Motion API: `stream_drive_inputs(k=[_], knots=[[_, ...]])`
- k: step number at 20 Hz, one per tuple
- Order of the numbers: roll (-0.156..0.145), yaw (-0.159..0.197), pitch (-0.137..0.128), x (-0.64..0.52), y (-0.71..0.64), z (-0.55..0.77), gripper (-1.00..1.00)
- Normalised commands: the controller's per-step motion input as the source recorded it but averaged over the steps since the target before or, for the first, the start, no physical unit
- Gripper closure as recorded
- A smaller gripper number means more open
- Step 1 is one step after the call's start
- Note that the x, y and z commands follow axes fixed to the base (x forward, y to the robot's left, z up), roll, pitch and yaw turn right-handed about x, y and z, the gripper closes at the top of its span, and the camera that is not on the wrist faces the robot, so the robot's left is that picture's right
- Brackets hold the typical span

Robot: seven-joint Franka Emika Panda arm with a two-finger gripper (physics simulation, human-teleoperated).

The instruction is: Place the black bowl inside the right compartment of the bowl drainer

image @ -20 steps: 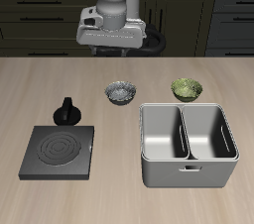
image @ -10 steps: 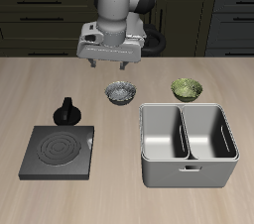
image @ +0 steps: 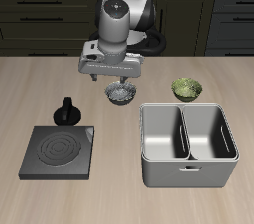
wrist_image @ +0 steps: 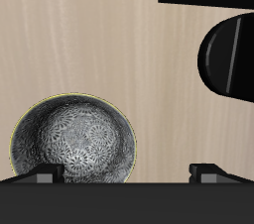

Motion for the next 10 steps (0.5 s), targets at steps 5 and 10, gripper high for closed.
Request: stream_drive_inputs(k=[5, 10], knots=[[0.006, -0.005, 0.042, -0.04, 0.01, -0.29, -1.0], [-0.009, -0.021, 0.036, -0.04, -0.04, -0.24, -1.0]])
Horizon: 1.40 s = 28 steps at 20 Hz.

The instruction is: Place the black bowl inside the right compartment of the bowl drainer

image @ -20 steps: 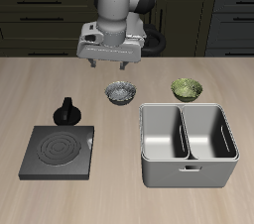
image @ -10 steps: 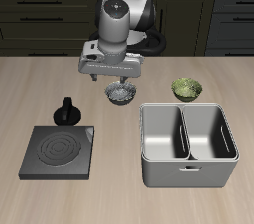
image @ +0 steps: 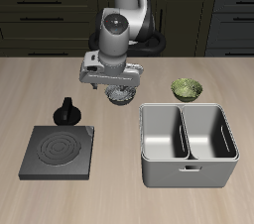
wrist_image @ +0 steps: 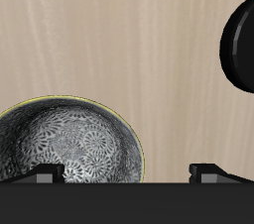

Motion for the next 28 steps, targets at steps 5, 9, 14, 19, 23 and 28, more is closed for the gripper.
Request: stream_drive_inputs(k=[5, 9, 14, 19, 23, 28], knots=[[0.009, -0.034, 0.016, -0.07, -0.03, -0.14, -1.0], [-0.007, -0.025, 0.032, -0.07, -0.07, -0.19, -1.0], [0.009, -0.007, 0.056, -0.07, -0.01, -0.29, -1.0], [0.034, -0.021, 0.057, -0.12, 0.05, -0.33, 1.0], [0.029, -0.032, 0.015, -0.15, 0.06, -0.03, 1.0], [0.017, -0.019, -0.041, -0.14, -0.03, 0.26, 1.0]])
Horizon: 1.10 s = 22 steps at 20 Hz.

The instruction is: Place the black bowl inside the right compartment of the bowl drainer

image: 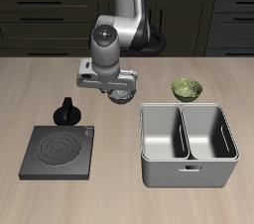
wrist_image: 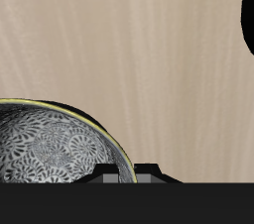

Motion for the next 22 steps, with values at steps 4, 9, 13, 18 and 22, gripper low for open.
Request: stream_drive_inputs(k=[4, 9, 13, 18, 22], knots=[[0.009, -0.004, -0.034, -0.03, -0.01, 0.22, 1.0], [0.002, 0.02, -0.043, -0.04, -0.01, 0.32, 1.0], [-0.028, 0.053, -0.1, -0.02, 0.02, 0.69, 1.0], [0.005, 0.021, -0.075, -0.07, 0.04, 0.52, 1.0], [-0.015, 0.013, -0.081, -0.12, 0.0, 0.55, 1.0]])
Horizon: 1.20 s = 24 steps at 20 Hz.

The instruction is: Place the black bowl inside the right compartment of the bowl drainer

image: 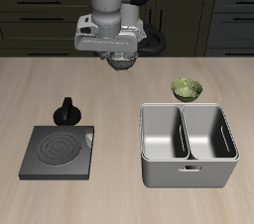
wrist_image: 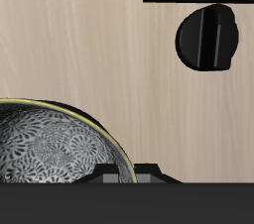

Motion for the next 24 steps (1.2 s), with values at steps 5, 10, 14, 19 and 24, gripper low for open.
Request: stream_drive_inputs(k=[5, 10, 14, 19, 24], knots=[[0.013, 0.0, -0.059, -0.16, 0.02, 0.4, 1.0], [0.002, 0.011, -0.037, -0.07, 0.01, 0.26, 1.0], [-0.004, 0.005, -0.022, -0.02, -0.01, 0.18, 1.0], [-0.004, 0.012, -0.021, 0.14, 0.01, 0.23, 1.0], [0.012, 0.015, -0.02, 0.25, 0.04, 0.26, 1.0]])
